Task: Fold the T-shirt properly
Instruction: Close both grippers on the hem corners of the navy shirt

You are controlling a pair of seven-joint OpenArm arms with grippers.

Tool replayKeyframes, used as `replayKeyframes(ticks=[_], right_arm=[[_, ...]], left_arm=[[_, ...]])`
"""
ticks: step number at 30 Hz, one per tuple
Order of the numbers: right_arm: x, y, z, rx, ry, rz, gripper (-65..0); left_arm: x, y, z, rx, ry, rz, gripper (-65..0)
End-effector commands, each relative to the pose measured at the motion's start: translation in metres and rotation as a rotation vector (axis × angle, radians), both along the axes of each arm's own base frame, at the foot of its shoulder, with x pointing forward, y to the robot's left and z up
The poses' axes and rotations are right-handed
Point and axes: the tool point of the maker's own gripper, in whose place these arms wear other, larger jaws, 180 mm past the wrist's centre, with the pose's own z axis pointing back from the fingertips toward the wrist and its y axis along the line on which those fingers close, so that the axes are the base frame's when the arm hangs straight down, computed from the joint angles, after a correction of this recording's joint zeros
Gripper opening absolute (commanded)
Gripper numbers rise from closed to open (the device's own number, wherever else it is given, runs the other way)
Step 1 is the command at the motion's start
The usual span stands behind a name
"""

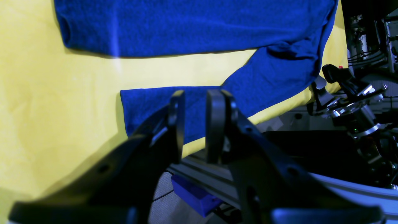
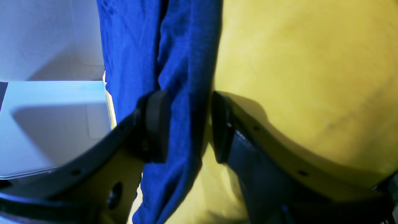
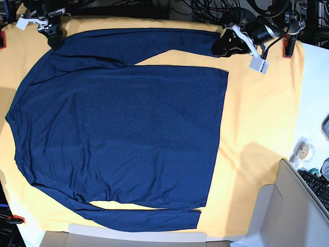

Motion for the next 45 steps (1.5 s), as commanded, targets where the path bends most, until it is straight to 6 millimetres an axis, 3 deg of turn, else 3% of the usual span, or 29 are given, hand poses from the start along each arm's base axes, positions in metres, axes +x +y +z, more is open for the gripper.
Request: replayKeyframes(ticks=[1,9,11,14,15,19,25,32,45], right_arm=[[-0.006,0.000,-0.006,-0.010,0.046,0.013,-42.2],[0.003,0.003,-0.005,-0.004,0.028,0.019,-42.7],[0.006,0.009,-0.006,0.005,0.026,0.035,-47.8],[0.009,0.014,-0.007,0.012,0.024,0.047,-63.4],[0.010,0.017,-0.007,0.018,0.023,0.056,-65.0],[0.012,0.020,-0.007,0.021,0.021,0.063,-65.0],[0.012,0.019,-0.006,0.017,0.019,0.062,-65.0],[0.012,0.019,-0.006,0.018,0.019,0.063,-65.0],[0.012,0.019,-0.006,0.017,0.019,0.062,-65.0]], left_arm=[[0.002,-0.001,0.006,-0.010,-0.022,-0.007,-52.8],[0.003,0.001,0.007,-0.006,-0.025,-0.001,-52.8],[0.003,0.002,0.007,-0.005,-0.026,0.000,-52.8],[0.003,0.002,0.007,-0.005,-0.024,0.000,-52.8],[0.002,0.002,0.006,-0.004,-0.019,-0.002,-52.8],[-0.003,0.014,-0.013,0.013,0.053,0.013,-51.1],[-0.010,0.038,-0.037,0.039,0.118,0.007,-42.6],[-0.018,0.057,-0.054,0.052,0.156,-0.019,-41.8],[-0.024,0.036,-0.063,0.003,0.183,-0.072,-41.9]])
